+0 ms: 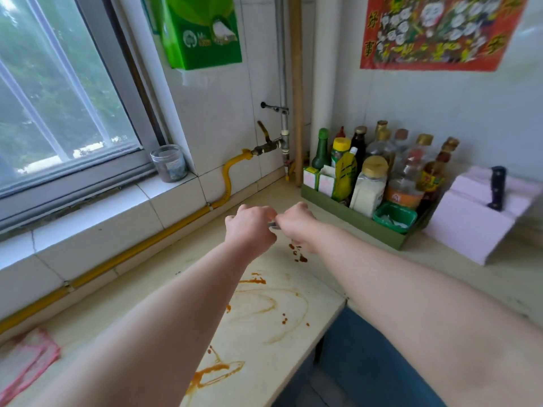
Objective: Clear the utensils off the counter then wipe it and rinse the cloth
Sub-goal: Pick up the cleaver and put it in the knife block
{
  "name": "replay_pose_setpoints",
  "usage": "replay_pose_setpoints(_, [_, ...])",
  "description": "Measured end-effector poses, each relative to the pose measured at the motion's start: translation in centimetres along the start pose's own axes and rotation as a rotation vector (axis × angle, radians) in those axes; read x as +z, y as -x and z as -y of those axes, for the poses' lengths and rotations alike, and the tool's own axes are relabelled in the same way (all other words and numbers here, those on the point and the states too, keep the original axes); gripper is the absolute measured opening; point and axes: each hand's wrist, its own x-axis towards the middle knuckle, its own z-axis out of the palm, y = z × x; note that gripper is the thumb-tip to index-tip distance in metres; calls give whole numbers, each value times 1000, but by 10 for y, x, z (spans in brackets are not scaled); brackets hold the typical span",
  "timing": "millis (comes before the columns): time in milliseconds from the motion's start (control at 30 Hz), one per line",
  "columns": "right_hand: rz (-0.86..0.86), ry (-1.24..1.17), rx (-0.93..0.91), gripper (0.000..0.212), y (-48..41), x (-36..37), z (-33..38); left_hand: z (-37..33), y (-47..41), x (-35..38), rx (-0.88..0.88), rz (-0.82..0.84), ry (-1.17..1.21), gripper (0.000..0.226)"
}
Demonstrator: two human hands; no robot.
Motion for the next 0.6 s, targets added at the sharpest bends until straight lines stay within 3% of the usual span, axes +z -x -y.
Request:
replay_pose_setpoints(133, [8,-18,47,38,13,-14,-2,-13,8,3,28,-84,29,10])
replay_pose_setpoints(267, [36,35,25,14,28,-28,-6,-22,8,1,141,-95,-45,12])
replay_pose_setpoints(433, [90,-10,-39,16,47,-51,-4,-37,9,-2,170,-131,-10,19])
replay_pose_setpoints(533, [93,-60,-94,4,59,-67,-3,-49,5,-11,170,-100,47,21])
replay_pose_setpoints(600, [35,4,-152,25,62,-76,-4,-57,3,-16,192,-59,76,19])
